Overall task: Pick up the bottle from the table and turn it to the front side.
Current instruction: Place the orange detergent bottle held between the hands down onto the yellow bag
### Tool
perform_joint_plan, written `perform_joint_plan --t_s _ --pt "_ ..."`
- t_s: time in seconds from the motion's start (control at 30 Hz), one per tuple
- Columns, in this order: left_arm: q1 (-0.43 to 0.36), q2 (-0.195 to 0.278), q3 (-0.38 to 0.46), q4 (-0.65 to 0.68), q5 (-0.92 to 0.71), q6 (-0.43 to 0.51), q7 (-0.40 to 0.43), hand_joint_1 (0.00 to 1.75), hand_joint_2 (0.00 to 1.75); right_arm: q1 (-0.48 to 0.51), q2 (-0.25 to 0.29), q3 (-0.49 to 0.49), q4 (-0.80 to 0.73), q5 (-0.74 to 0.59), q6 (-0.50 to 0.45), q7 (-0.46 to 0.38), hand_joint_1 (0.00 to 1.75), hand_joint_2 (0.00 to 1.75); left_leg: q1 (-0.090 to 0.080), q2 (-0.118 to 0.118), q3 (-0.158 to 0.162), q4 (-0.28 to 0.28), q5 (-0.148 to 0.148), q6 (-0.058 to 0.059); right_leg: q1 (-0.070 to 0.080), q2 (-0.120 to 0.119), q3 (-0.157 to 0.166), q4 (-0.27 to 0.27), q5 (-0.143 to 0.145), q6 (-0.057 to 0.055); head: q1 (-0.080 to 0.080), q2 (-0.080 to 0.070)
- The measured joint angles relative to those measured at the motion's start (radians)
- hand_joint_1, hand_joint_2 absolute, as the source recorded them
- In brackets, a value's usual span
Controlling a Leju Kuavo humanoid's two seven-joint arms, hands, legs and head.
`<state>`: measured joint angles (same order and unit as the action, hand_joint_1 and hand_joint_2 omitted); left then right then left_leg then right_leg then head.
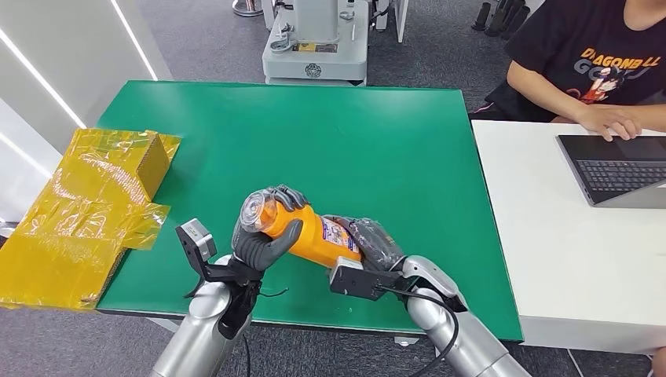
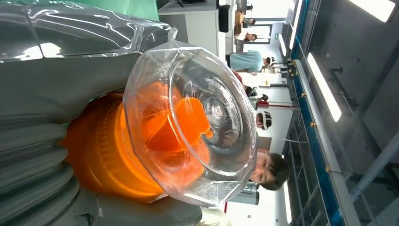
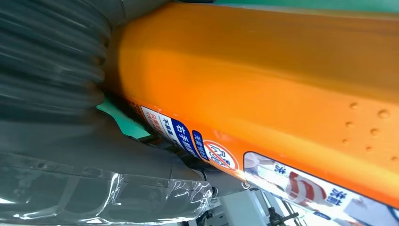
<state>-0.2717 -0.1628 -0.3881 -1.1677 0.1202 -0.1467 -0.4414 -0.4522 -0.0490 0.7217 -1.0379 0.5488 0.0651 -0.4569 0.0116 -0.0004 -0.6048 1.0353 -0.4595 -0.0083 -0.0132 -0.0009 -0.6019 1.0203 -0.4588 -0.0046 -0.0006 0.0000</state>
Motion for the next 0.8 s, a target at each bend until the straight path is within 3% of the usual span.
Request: perform_joint_plan --t_s 0.03,0.07,0.1,0.43,0.8 --pt "0.001 -0.001 0.0 0.0 0.002 0.004 0.0 1.75 1.75 0.0 0.0 0.0 -0.001 0.005 -0.001 0.004 0.26 1.75 0.0 0.0 0.0 0.0 0.0 0.0 0.0 0.0 0.0 0.0 0.0 0.0 0.0 0.0" --pt "0.002 -0.002 0.0 0.0 0.002 0.009 0.0 1.75 1.75 0.0 0.0 -0.001 -0.003 0.011 -0.006 0.009 0.07 1.75 0.0 0.0 0.0 0.0 0.0 0.0 0.0 0.0 0.0 0.0 0.0 0.0 0.0 0.0" --pt "0.002 -0.002 0.0 0.0 0.002 0.016 0.001 1.75 1.75 0.001 0.0 -0.001 -0.007 0.017 -0.012 0.014 0.0 1.75 0.0 0.0 0.0 0.0 0.0 0.0 0.0 0.0 0.0 0.0 0.0 0.0 0.0 0.0" --pt "-0.005 0.008 0.001 -0.022 -0.01 0.091 0.013 1.75 1.75 0.036 -0.002 -0.024 -0.076 0.014 -0.097 0.044 0.0 1.75 0.0 0.0 0.0 0.0 0.0 0.0 0.0 0.0 0.0 0.0 0.0 0.0 0.0 0.0" --pt "-0.048 0.078 0.048 -0.126 -0.069 0.149 0.011 1.75 1.75 0.136 -0.002 -0.05 -0.231 -0.015 -0.317 0.018 0.0 1.75 0.0 0.0 0.0 -0.001 0.0 0.0 0.0 0.0 0.0 0.001 0.0 0.0 0.0 0.0"
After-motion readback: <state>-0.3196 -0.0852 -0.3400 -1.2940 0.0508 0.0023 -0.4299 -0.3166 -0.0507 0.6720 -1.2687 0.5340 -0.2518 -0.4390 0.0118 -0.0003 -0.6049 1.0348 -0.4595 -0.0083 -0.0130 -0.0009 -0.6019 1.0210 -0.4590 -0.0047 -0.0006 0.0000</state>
